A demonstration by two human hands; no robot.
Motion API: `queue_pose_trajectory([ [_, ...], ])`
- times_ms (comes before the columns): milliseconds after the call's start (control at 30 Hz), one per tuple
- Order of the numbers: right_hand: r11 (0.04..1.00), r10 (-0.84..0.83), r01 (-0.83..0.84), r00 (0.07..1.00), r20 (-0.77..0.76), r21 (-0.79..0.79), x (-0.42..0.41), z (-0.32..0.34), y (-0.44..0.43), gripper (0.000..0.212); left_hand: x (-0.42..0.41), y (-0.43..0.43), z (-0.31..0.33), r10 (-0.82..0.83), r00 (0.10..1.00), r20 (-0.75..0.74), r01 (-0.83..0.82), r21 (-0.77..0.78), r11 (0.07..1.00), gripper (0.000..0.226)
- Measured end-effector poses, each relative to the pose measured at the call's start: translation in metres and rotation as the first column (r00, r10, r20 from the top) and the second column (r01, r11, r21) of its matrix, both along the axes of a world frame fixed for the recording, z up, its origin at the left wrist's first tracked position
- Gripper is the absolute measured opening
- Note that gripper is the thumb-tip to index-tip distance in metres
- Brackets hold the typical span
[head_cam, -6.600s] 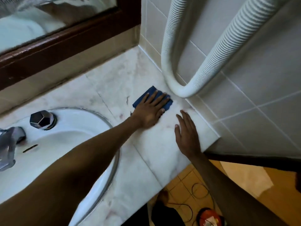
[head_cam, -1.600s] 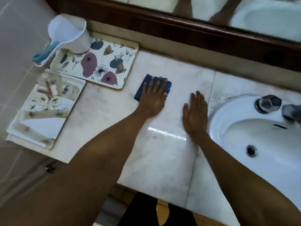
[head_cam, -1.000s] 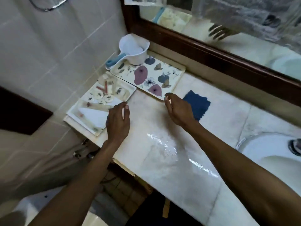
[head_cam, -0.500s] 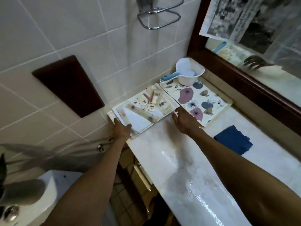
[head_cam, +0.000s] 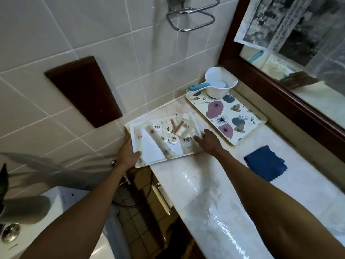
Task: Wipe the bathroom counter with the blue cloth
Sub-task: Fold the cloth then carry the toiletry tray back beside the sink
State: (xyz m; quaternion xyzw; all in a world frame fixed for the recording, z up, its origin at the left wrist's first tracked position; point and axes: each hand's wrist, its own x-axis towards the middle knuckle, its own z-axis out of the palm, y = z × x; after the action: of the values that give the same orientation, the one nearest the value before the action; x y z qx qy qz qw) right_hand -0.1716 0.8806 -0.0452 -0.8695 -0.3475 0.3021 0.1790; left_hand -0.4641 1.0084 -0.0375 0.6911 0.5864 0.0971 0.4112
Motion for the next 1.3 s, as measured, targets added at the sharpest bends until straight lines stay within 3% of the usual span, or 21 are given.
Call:
queue_pose_trajectory([
  [200, 0.999, 0.0, 0.0, 1.0, 0.001, 0.052, -0.012, -0.002, -0.045, 0.066, -0.004, -0.026, 0.01, -0.059, 0.998, 0.006, 0.059, -0.008, 0.998, 0.073],
  [433, 0.967, -0.121, 0.128, 0.992, -0.048, 0.22, -0.011, 0.027, -0.144, 0.113, 0.028, -0.066, 0.036, -0.21, 0.977, 0.045, 0.21, 0.011, 0.978, 0.084],
  [600, 0.912, -0.214, 0.209, 0.977, -0.025, 0.352, -0.002, 0.064, -0.237, 0.089, 0.07, -0.116, 0.062, -0.36, 0.933, 0.013, 0.357, 0.108, 0.928, 0.083],
  [833, 0.842, -0.456, 0.385, 0.882, 0.116, 0.379, -0.007, 0.096, -0.419, 0.102, 0.125, -0.254, 0.09, -0.544, 0.831, 0.117, 0.523, 0.173, 0.835, 0.081],
  [967, 0.783, -0.554, 0.446, 0.817, 0.161, 0.433, -0.031, 0.112, -0.533, 0.088, 0.138, -0.346, 0.093, -0.653, 0.731, 0.197, 0.631, 0.166, 0.757, 0.081],
  [1300, 0.592, -0.781, 0.653, 0.61, 0.134, 0.473, -0.066, 0.134, -0.721, 0.088, 0.193, -0.509, 0.12, -0.834, 0.516, 0.197, 0.811, 0.201, 0.549, 0.083],
])
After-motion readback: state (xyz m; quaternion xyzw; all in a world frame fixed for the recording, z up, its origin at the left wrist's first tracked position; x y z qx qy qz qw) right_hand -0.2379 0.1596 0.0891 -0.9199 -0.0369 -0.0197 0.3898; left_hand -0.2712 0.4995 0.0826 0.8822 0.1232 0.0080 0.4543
